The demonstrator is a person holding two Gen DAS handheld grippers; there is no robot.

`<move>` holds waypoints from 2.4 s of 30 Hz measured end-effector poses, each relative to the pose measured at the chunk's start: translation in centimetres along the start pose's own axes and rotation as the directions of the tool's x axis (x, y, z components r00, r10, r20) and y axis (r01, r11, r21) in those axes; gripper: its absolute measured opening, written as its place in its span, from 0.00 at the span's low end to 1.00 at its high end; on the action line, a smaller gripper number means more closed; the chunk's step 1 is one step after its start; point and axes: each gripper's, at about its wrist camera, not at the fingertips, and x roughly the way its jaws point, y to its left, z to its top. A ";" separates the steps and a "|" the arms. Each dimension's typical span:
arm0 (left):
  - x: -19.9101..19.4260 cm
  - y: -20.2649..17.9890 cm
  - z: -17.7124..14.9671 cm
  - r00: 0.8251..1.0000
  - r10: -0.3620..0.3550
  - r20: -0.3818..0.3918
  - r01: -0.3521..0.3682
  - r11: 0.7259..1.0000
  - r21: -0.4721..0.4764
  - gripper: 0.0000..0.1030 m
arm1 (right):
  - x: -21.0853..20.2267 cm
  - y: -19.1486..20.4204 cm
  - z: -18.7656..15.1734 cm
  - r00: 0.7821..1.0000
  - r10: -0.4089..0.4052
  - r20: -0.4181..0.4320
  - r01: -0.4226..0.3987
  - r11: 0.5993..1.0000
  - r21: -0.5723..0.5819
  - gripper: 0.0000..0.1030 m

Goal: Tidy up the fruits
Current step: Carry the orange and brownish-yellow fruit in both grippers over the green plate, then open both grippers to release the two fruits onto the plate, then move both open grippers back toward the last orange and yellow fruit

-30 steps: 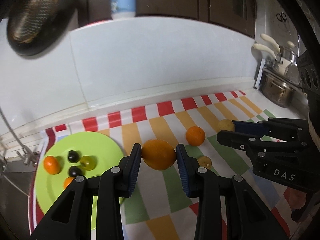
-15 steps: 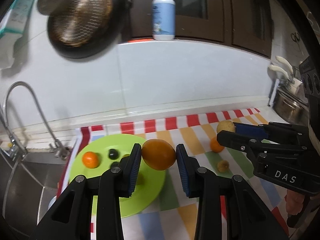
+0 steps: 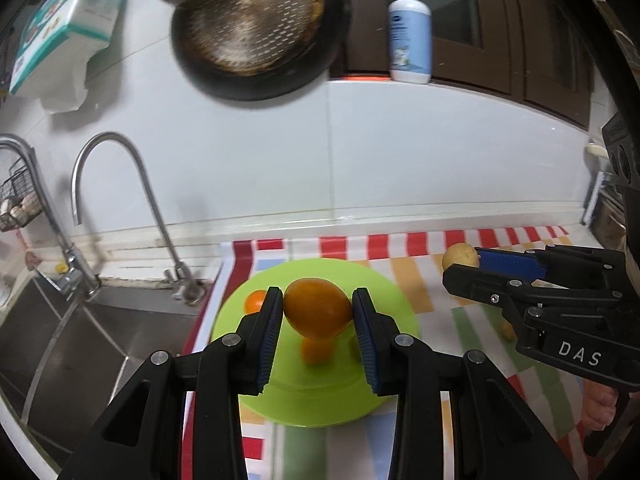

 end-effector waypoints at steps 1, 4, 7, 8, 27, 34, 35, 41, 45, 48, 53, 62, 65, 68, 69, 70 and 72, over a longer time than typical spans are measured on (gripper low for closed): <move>0.1 0.3 0.0 1.000 0.005 -0.003 -0.005 1.000 -0.004 0.34 | 0.6 0.1 0.1 1.000 0.008 -0.009 -0.008 1.000 0.002 0.29; 0.9 1.2 -0.2 1.000 0.019 -0.016 -0.020 1.000 -0.016 0.34 | 2.5 0.4 0.2 0.999 0.018 -0.039 -0.018 1.000 -0.001 0.29; 1.8 1.9 -0.5 0.999 0.024 -0.029 -0.025 0.999 -0.022 0.34 | 4.1 0.5 0.2 0.997 0.021 -0.068 -0.021 1.000 -0.002 0.29; 2.3 2.1 -0.7 0.999 0.023 -0.036 -0.024 0.999 -0.024 0.34 | 4.8 0.5 0.1 0.996 0.027 -0.082 -0.027 1.000 0.002 0.29; 8.0 3.4 -2.2 0.991 0.004 -0.132 -0.008 1.000 -0.025 0.34 | 11.6 0.4 -0.8 0.980 0.032 -0.195 -0.030 0.999 0.012 0.29; 7.5 3.0 -1.9 0.993 0.015 -0.116 -0.016 1.000 -0.008 0.41 | 10.9 0.3 -0.6 0.984 0.030 -0.178 -0.026 0.999 0.021 0.31; 7.2 3.0 -1.8 0.993 0.022 -0.113 -0.023 1.000 -0.007 0.41 | 10.6 0.3 -0.6 0.985 0.026 -0.172 -0.023 1.000 0.019 0.31; 4.3 2.7 -0.8 0.996 0.043 -0.076 -0.046 0.998 -0.042 0.51 | 7.8 0.2 -0.2 0.992 0.002 -0.125 0.000 1.000 0.014 0.31; 2.6 1.8 -0.3 0.998 0.033 -0.061 -0.035 0.999 -0.038 0.52 | 5.7 0.2 -0.1 0.995 -0.004 -0.096 0.006 1.000 0.019 0.31; 1.5 1.1 0.0 0.999 0.011 -0.047 -0.013 0.999 -0.039 0.53 | 3.9 0.2 -0.1 0.997 -0.002 -0.073 0.004 1.000 0.025 0.31; -0.6 -0.4 0.5 1.000 -0.007 -0.006 0.007 1.000 -0.027 0.59 | 1.2 -0.1 -0.4 0.999 -0.024 -0.033 0.025 0.999 0.033 0.37; -2.4 -4.6 1.0 0.996 -0.085 0.037 0.084 0.996 0.025 0.62 | -3.9 -2.4 -1.5 0.993 -0.115 0.017 0.113 0.992 0.059 0.37; -2.5 -6.2 0.9 0.993 -0.111 0.042 0.108 0.993 0.055 0.62 | -5.0 -3.6 -2.2 0.989 -0.147 0.012 0.146 0.987 0.070 0.38; -2.0 -7.7 0.7 0.990 -0.140 0.030 0.137 0.987 0.079 0.64 | -5.8 -4.8 -2.9 0.984 -0.178 0.000 0.177 0.981 0.075 0.38; -1.8 -8.0 0.7 0.989 -0.146 0.026 0.144 0.986 0.082 0.64 | -6.0 -5.1 -3.1 0.982 -0.188 -0.005 0.188 0.979 0.077 0.38; -1.6 -8.5 0.6 0.987 -0.157 0.023 0.154 0.984 0.089 0.64 | -6.1 -5.6 -3.3 0.980 -0.198 -0.013 0.199 0.977 0.080 0.38; -1.0 -9.3 0.4 0.985 -0.173 0.012 0.171 0.979 0.108 0.64 | -6.1 -6.3 -3.9 0.977 -0.210 -0.033 0.212 0.974 0.084 0.38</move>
